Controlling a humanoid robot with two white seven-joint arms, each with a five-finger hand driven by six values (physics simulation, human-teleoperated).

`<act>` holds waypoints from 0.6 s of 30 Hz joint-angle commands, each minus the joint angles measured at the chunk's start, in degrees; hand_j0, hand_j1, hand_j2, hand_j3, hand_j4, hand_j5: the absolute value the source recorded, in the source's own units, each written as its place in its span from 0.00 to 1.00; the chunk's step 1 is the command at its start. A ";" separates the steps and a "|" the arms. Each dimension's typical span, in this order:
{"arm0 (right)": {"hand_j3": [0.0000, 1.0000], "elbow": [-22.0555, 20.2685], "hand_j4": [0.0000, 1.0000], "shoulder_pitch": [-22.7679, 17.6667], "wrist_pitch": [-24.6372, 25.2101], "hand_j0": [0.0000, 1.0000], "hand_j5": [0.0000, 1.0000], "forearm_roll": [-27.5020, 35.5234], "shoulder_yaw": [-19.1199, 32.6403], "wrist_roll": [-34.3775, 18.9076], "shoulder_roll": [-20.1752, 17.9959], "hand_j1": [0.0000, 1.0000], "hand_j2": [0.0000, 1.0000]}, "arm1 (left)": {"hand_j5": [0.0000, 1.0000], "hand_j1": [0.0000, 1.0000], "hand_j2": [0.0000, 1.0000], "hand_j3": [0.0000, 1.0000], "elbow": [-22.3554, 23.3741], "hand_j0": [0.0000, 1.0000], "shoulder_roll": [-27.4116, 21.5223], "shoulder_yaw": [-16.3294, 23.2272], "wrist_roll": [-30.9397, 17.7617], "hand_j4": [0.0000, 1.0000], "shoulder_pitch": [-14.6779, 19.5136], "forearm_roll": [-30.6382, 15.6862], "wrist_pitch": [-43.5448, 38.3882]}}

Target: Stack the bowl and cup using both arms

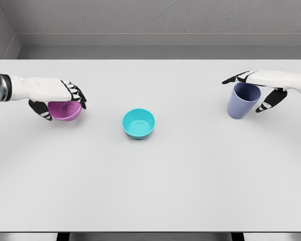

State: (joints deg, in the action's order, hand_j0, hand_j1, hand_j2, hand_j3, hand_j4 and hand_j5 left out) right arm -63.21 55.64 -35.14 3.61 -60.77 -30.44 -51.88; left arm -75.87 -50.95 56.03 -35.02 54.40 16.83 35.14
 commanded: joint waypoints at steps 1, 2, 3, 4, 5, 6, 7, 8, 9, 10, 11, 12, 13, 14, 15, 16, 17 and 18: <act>1.00 0.98 1.00 0.09 0.14 1.00 1.00 0.35 0.03 0.03 0.90 1.00 1.00 | 0.69 0.69 0.69 0.69 -0.77 0.69 0.14 -0.04 0.02 0.69 0.00 0.05 -0.14; 1.00 1.24 1.00 0.09 0.14 1.00 1.00 0.35 0.03 0.03 1.25 1.00 1.00 | 0.69 0.69 0.69 0.69 -0.86 0.69 1.20 0.04 0.02 0.69 0.18 0.05 -0.14; 1.00 1.60 1.00 0.09 0.14 1.00 1.00 0.35 0.03 0.03 1.52 1.00 1.00 | 0.69 0.69 0.69 0.69 -0.86 0.69 1.29 0.04 0.02 0.69 0.35 0.05 -0.14; 1.00 1.86 1.00 0.09 0.14 1.00 1.00 0.26 -0.05 0.03 1.78 1.00 1.00 | 0.69 0.69 0.69 0.69 -0.95 0.69 1.55 0.04 0.02 0.69 0.70 0.05 -0.14; 1.00 2.03 1.00 0.09 0.14 1.00 1.00 0.26 0.03 -0.05 2.05 1.00 1.00 | 0.69 0.69 0.69 0.69 -0.86 0.69 2.25 0.04 0.02 0.69 0.79 0.05 -0.14; 1.00 2.21 1.00 0.09 0.14 1.00 1.00 -0.09 0.03 0.03 2.13 1.00 1.00 | 0.69 0.69 0.69 0.69 -0.95 0.69 2.69 0.13 0.02 0.69 1.14 0.05 -0.14; 1.00 2.21 1.00 0.09 0.14 1.00 1.00 -0.53 0.03 0.03 2.13 1.00 1.00 | 0.69 0.69 0.69 0.69 -0.95 0.69 3.48 0.13 0.02 0.69 1.40 0.05 -0.14; 1.00 2.30 1.00 0.09 0.14 1.00 1.00 -0.53 0.03 0.03 2.13 1.00 1.00 | 0.69 0.69 0.69 0.69 -0.86 0.69 3.84 0.13 0.02 0.69 1.67 0.14 -0.14; 1.00 2.39 1.00 0.09 0.14 1.00 1.00 -0.53 -0.05 0.03 2.13 1.00 1.00 | 0.69 0.69 0.69 0.69 -0.95 0.69 4.45 0.31 0.02 0.69 2.11 0.14 -0.14; 1.00 2.39 1.00 0.17 0.14 1.00 1.00 -0.53 0.03 0.03 2.13 1.00 1.00 | 0.69 0.69 0.69 0.69 -0.86 0.69 5.15 0.31 0.02 0.69 2.11 0.14 -0.14; 1.00 2.39 1.00 0.17 0.14 1.00 1.00 -0.53 0.03 0.03 2.13 1.00 1.00 | 0.69 0.69 0.69 0.69 -0.86 0.69 5.33 0.31 0.02 0.69 2.20 0.14 -0.14; 1.00 2.47 1.00 0.17 0.14 1.00 1.00 -0.53 0.03 0.03 2.13 1.00 1.00 | 0.69 0.69 0.69 0.69 -0.86 0.69 5.77 0.31 0.02 0.69 2.55 0.75 -0.14; 1.00 3.00 1.00 0.17 0.14 1.00 1.00 -0.53 0.03 0.03 2.13 1.00 1.00 | 0.69 0.69 0.69 0.69 -0.95 0.69 6.56 0.31 0.02 0.69 2.64 0.84 -0.14; 1.00 3.18 1.00 0.17 0.14 1.00 1.00 -0.53 0.03 0.03 2.13 1.00 1.00 | 0.69 0.69 0.69 0.69 -0.95 0.69 7.18 0.31 0.02 0.69 2.72 1.02 -0.14; 1.00 3.18 1.00 0.17 0.14 1.00 1.00 -0.53 0.03 -0.05 2.13 1.00 1.00 | 0.69 0.69 0.69 0.69 -1.04 0.69 7.70 0.40 0.02 0.69 2.90 1.28 -0.14; 1.00 3.18 1.00 0.17 0.14 1.00 1.00 -0.53 0.03 0.03 2.05 1.00 1.00 | 0.69 0.69 0.69 0.69 -1.04 0.69 8.14 0.40 0.02 0.69 2.99 1.37 -0.14; 1.00 3.18 1.00 0.09 0.14 1.00 1.00 -0.53 0.03 0.03 2.13 1.00 1.00 | 0.69 0.69 0.69 0.69 -1.21 0.69 8.32 0.48 0.02 0.69 3.08 1.45 -0.14; 1.00 3.18 1.00 0.09 0.14 1.00 1.00 -0.53 0.03 0.03 2.05 1.00 1.00 | 0.69 0.69 0.69 0.69 -1.92 0.69 8.32 0.48 0.02 0.69 3.08 1.46 -0.14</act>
State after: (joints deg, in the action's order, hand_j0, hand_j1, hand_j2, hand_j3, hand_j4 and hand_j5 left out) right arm -60.12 55.72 -35.14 2.70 -60.83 -30.45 -49.75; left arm -77.26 -43.27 56.52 -35.02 57.48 18.35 35.17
